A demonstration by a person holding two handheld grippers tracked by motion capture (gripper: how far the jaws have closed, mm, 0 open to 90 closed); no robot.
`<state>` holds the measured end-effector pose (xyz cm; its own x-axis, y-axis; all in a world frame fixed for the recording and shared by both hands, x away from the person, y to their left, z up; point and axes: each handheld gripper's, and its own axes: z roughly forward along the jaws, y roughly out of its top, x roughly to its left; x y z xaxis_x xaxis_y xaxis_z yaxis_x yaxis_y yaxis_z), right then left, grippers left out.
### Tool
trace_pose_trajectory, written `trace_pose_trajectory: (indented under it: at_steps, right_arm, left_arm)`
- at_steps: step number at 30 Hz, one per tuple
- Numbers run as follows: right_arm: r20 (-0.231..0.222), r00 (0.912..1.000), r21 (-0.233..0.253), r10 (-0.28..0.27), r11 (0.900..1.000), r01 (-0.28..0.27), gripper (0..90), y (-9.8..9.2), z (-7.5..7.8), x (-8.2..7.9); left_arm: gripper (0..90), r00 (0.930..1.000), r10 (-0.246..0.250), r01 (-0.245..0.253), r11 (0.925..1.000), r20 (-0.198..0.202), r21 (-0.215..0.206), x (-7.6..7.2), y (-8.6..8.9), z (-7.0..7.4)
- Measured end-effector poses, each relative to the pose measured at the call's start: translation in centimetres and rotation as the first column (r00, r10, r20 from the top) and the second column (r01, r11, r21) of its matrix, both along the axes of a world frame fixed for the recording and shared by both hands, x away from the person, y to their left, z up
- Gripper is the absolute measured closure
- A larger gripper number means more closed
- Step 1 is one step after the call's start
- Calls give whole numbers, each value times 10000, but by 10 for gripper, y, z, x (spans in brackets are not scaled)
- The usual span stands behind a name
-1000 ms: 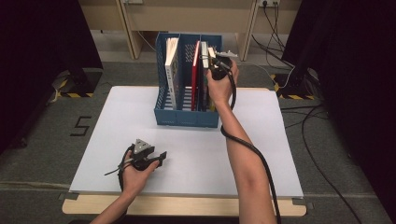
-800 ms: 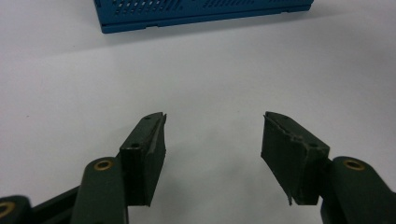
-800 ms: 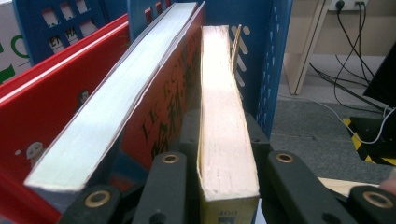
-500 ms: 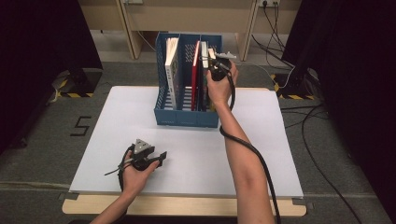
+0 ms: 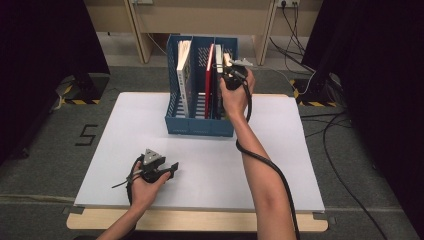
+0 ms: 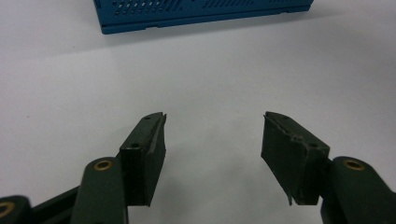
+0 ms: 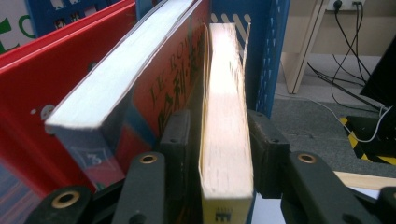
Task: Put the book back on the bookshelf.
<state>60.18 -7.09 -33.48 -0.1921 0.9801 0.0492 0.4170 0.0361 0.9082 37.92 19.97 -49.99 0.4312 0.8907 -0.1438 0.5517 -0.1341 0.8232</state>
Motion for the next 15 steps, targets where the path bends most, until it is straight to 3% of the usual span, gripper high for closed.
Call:
trace_pose_trajectory:
  at_steps: [15]
  right_arm:
    - [-170,9991,207,399,9990,-396,562,-9,2,-27]
  left_arm:
    - [389,10000,16,-17,10000,31,97,0,-1,0]
